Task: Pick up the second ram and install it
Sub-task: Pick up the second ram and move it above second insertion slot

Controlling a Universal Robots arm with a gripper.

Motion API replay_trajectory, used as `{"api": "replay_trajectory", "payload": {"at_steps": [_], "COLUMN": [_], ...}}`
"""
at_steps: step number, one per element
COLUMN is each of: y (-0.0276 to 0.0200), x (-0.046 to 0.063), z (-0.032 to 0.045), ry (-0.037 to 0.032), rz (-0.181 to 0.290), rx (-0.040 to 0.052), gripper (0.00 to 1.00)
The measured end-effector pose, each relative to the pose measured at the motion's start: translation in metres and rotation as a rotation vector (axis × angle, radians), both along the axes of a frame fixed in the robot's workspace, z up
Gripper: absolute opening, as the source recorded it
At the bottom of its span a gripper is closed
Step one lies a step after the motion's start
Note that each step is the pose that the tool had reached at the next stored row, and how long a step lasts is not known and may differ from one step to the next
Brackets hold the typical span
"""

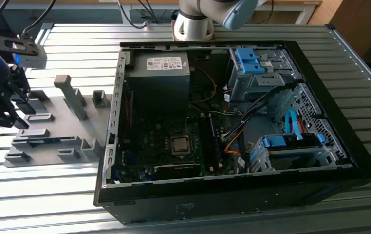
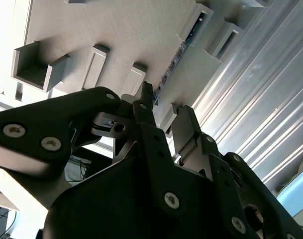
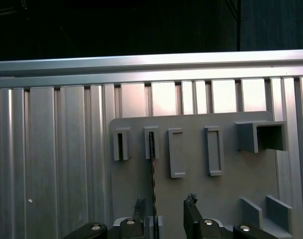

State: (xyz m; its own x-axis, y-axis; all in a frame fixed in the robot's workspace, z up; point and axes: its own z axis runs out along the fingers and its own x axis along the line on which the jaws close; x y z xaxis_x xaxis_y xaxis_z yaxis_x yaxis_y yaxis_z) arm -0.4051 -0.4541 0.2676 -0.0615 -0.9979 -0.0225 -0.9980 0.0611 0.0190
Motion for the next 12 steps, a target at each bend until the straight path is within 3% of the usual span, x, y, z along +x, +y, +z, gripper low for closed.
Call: {"api": "replay_trajectory", "payload": {"at_steps": [12], "y": [-0.0002], "x": [-0.0004], "z": [-0.0031], "ry": [-0.0004], "rz": [0.000], "rx": [0.0003], "gripper": [0.43]}}
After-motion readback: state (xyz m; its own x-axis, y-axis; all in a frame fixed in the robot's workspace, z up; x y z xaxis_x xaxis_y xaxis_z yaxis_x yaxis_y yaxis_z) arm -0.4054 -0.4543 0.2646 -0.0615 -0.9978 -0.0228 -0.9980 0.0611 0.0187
